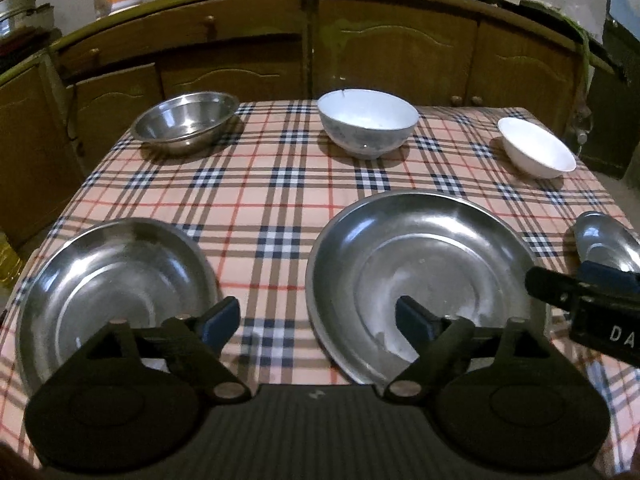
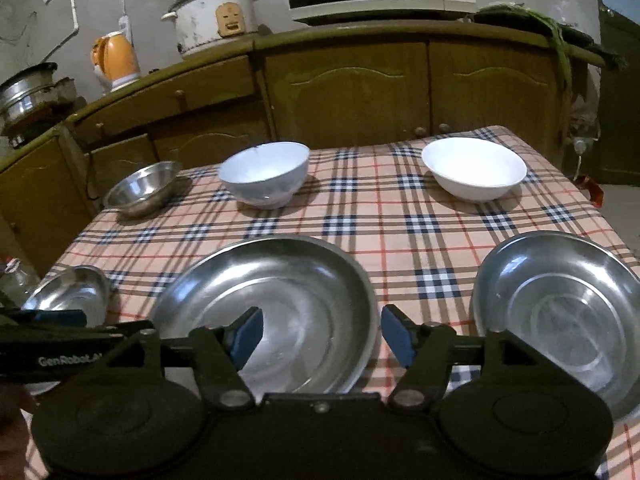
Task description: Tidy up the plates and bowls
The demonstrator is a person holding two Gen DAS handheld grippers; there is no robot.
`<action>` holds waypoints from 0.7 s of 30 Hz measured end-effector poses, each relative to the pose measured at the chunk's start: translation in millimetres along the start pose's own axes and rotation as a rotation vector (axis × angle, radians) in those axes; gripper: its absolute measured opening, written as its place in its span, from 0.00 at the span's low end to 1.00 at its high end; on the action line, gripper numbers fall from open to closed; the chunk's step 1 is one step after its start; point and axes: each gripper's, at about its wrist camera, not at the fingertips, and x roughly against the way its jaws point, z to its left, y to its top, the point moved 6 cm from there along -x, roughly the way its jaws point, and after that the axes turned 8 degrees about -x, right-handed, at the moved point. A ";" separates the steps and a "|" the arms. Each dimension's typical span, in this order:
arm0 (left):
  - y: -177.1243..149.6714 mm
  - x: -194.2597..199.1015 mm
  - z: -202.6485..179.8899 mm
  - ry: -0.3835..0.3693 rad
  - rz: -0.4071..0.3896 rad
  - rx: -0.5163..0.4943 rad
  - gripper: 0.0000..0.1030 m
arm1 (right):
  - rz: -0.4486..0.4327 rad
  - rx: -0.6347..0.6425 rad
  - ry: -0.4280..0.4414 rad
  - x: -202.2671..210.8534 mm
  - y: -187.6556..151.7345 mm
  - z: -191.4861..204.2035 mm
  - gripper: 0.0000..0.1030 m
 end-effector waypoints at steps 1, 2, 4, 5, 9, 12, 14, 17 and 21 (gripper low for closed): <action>-0.9 3.8 1.3 -0.002 -0.005 0.004 0.91 | 0.000 0.000 0.003 2.6 -1.3 3.0 0.77; -1.9 8.2 2.5 -0.001 -0.011 0.008 0.92 | 0.000 -0.001 0.007 5.2 -2.3 6.0 0.77; -3.5 15.6 4.9 0.002 -0.018 0.015 0.92 | -0.005 -0.006 0.021 11.9 -4.3 12.5 0.78; -3.7 19.2 6.1 0.005 -0.020 0.017 0.92 | -0.004 -0.006 0.027 14.5 -4.8 15.4 0.78; -5.6 32.1 10.7 0.020 -0.035 0.017 0.93 | -0.006 -0.012 0.045 24.2 -6.9 27.5 0.78; -7.3 41.9 15.3 0.024 -0.048 0.029 0.92 | -0.006 -0.005 0.064 31.2 -8.7 37.4 0.78; -7.7 47.1 19.4 0.039 -0.056 0.030 0.92 | -0.014 0.001 0.066 35.5 -9.5 43.1 0.78; -9.7 55.1 26.7 0.047 -0.067 0.039 0.92 | -0.016 -0.002 0.079 40.9 -10.0 51.0 0.78; -11.9 63.8 36.8 0.061 -0.079 0.054 0.92 | -0.020 0.011 0.091 46.5 -11.6 62.9 0.78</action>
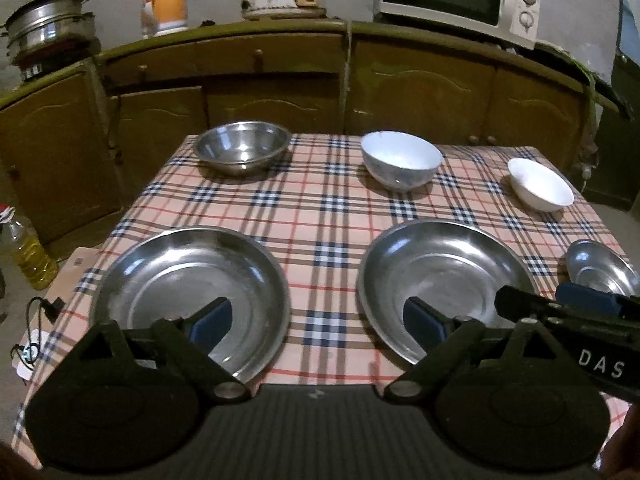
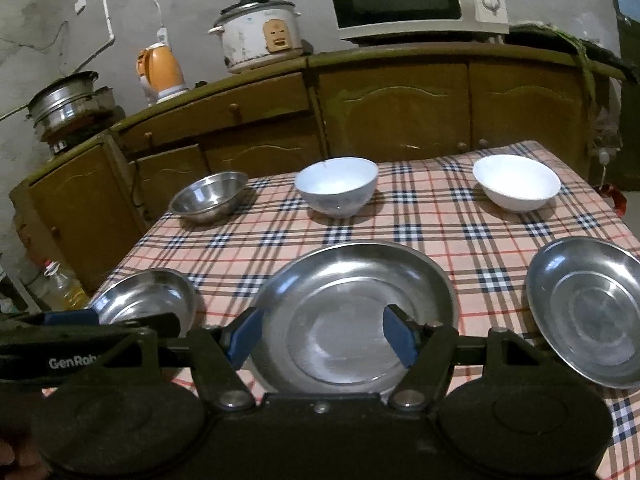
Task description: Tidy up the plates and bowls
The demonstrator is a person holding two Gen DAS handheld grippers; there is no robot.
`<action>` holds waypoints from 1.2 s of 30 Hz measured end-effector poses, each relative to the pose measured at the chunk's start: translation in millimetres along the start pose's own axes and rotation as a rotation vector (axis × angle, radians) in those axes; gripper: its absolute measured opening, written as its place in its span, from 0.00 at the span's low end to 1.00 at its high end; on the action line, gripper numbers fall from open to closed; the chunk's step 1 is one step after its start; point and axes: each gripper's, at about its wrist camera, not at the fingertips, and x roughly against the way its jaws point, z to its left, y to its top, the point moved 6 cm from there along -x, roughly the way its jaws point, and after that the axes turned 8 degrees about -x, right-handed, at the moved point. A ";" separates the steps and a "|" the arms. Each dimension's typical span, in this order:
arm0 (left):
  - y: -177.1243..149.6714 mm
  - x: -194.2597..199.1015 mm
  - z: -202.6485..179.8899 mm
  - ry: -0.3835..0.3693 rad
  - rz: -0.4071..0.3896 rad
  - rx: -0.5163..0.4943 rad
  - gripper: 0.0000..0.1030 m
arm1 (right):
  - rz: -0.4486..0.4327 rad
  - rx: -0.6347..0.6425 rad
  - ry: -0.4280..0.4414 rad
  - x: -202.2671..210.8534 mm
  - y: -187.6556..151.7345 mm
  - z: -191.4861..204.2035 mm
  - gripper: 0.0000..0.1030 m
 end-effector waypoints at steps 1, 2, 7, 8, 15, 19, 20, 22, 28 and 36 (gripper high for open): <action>-0.6 2.0 3.1 0.004 -0.003 0.004 0.92 | 0.000 0.006 0.001 0.8 -0.7 3.6 0.78; -1.4 3.6 5.8 0.008 -0.006 0.007 0.93 | 0.003 0.010 0.002 1.2 -1.8 7.0 0.78; -6.5 8.3 20.4 0.036 -0.007 0.018 0.92 | 0.020 0.027 0.015 -0.6 -8.4 24.2 0.78; -7.7 9.2 24.0 0.040 -0.007 0.024 0.92 | 0.023 0.030 0.017 -1.1 -9.9 27.5 0.78; -14.8 12.5 47.4 0.059 -0.006 0.058 0.92 | 0.047 0.051 0.043 -6.9 -17.3 51.0 0.78; -19.5 11.9 61.8 0.064 -0.007 0.077 0.92 | 0.061 0.061 0.060 -13.1 -21.8 64.3 0.78; -20.8 11.5 66.0 0.064 -0.007 0.084 0.92 | 0.065 0.066 0.066 -15.2 -23.4 68.3 0.78; -23.7 9.6 74.9 0.066 -0.004 0.101 0.93 | 0.075 0.080 0.077 -19.5 -26.8 76.0 0.78; -33.1 -4.9 114.7 0.133 0.030 0.151 0.93 | 0.113 0.132 0.104 -36.6 -37.3 97.0 0.78; -46.4 -41.1 177.1 0.228 0.120 0.271 0.93 | 0.162 0.163 0.113 -66.0 -44.4 111.8 0.78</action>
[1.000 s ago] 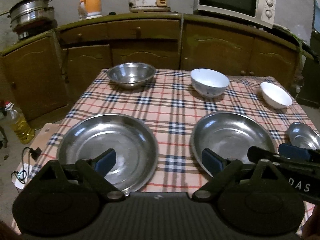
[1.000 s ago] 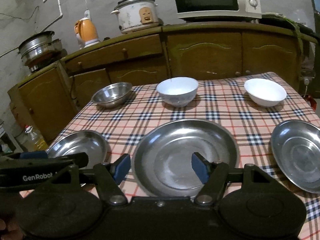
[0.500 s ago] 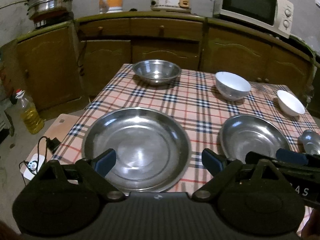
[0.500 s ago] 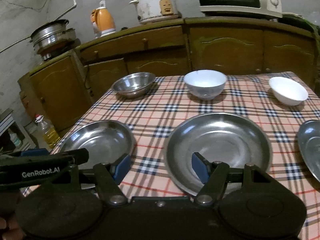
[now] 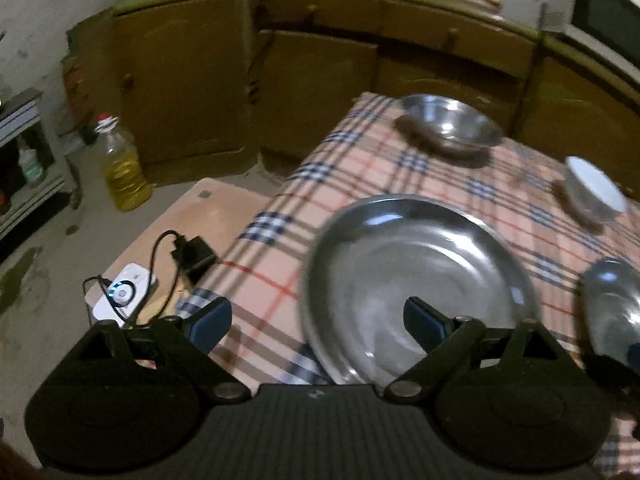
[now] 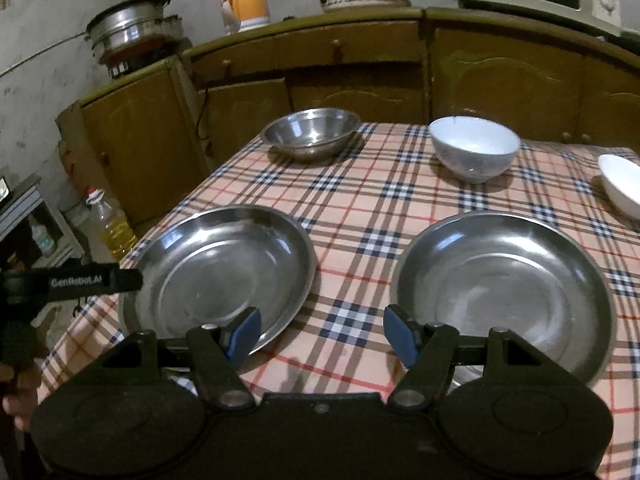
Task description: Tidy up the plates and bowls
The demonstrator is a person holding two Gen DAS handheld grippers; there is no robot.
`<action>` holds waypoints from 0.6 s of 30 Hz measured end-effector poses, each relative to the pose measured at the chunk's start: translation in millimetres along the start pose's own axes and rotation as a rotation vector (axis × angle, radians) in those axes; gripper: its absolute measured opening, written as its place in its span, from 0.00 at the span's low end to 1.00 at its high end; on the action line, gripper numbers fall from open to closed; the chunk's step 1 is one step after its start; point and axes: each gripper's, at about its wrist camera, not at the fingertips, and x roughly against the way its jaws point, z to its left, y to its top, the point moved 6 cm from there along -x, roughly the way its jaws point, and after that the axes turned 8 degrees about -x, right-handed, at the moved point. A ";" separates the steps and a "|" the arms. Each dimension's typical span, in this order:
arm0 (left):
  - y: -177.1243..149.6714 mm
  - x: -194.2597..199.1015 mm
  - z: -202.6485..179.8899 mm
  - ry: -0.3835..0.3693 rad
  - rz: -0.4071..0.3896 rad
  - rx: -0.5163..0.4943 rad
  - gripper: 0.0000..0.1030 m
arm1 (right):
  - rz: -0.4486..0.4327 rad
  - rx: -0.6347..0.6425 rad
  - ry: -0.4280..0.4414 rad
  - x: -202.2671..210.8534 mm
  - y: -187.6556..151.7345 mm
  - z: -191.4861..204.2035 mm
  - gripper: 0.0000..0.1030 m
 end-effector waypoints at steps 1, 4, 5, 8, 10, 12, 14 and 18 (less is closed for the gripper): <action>2.4 -6.2 3.2 0.004 0.012 0.004 0.93 | 0.006 0.006 0.001 -4.6 0.4 1.8 0.78; 7.9 -17.8 9.0 0.013 0.029 -0.006 0.93 | 0.019 0.027 0.009 -17.8 2.4 7.8 0.78; 10.2 -21.5 9.9 0.016 0.035 -0.012 0.93 | 0.027 0.035 0.011 -23.5 3.3 9.9 0.78; 11.7 -32.0 13.6 0.009 0.072 -0.012 0.92 | 0.049 0.051 0.012 -39.5 5.4 15.5 0.78; 11.5 -37.4 15.0 -0.005 0.091 -0.001 0.91 | 0.065 0.066 0.019 -49.9 6.4 18.6 0.78; 11.3 -41.4 15.7 0.001 0.101 -0.004 0.86 | 0.077 0.076 0.021 -59.8 7.9 21.5 0.78; 12.1 -47.5 14.6 0.004 0.115 -0.010 0.83 | 0.092 0.074 0.026 -69.4 9.3 22.9 0.78; 13.9 -50.7 13.2 0.005 0.118 -0.020 0.61 | 0.125 0.086 0.028 -87.5 8.4 25.6 0.78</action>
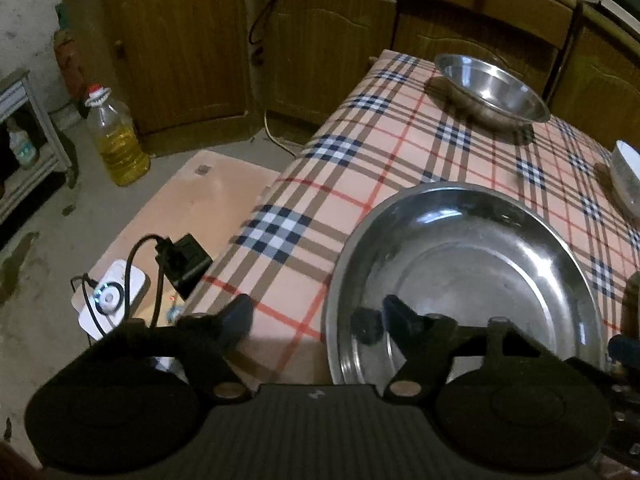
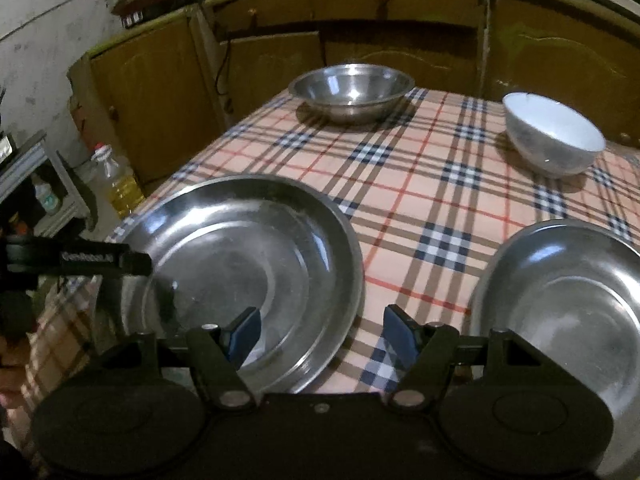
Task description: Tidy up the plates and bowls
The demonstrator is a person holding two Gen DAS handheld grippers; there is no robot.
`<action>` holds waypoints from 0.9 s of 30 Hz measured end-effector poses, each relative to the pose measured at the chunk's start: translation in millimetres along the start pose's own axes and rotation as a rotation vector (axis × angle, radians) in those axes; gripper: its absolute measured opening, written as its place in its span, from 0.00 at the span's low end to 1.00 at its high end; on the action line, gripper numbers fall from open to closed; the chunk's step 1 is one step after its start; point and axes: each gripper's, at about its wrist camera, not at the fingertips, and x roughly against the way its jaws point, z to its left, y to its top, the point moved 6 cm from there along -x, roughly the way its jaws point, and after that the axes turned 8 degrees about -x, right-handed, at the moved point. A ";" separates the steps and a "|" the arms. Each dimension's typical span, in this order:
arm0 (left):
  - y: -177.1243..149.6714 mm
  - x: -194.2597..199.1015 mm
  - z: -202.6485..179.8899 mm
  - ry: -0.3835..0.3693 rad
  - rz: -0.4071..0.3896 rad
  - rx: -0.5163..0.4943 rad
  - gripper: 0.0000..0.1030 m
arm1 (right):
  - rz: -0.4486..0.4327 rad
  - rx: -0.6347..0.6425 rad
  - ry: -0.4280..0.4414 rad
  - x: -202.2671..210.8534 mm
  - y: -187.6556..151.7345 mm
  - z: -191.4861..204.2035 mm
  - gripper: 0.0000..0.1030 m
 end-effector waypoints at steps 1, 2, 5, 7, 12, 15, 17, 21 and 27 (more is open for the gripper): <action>0.3 0.3 -1.2 0.007 -0.004 -0.013 0.55 | 0.010 0.006 -0.004 -4.7 -0.2 0.2 0.78; 0.7 0.8 -3.3 -0.003 -0.009 -0.026 0.51 | 0.018 0.006 -0.004 -8.4 -0.5 0.2 0.78; 0.5 2.7 -11.7 -0.035 -0.019 -0.063 0.32 | 0.038 -0.004 0.022 -17.8 -1.4 0.1 0.80; -0.5 3.3 -17.1 -0.054 -0.021 -0.087 0.28 | 0.028 -0.009 0.048 -18.2 -1.3 2.4 0.79; -1.0 3.0 -12.0 -0.077 -0.023 -0.048 0.21 | 0.014 -0.030 0.014 -15.5 0.4 1.1 0.49; -0.2 3.9 -10.0 -0.103 -0.026 -0.014 0.18 | 0.012 -0.070 0.004 -11.3 1.5 -8.8 0.34; 0.3 7.2 -13.4 -0.114 -0.039 -0.021 0.16 | -0.001 -0.081 -0.003 -7.0 2.1 -13.5 0.31; 0.7 16.8 -17.3 -0.115 -0.077 -0.045 0.14 | -0.031 -0.090 0.000 5.4 2.1 -17.7 0.31; -0.3 43.0 -16.2 -0.157 -0.137 -0.017 0.12 | -0.090 -0.079 0.002 33.7 6.2 -20.1 0.31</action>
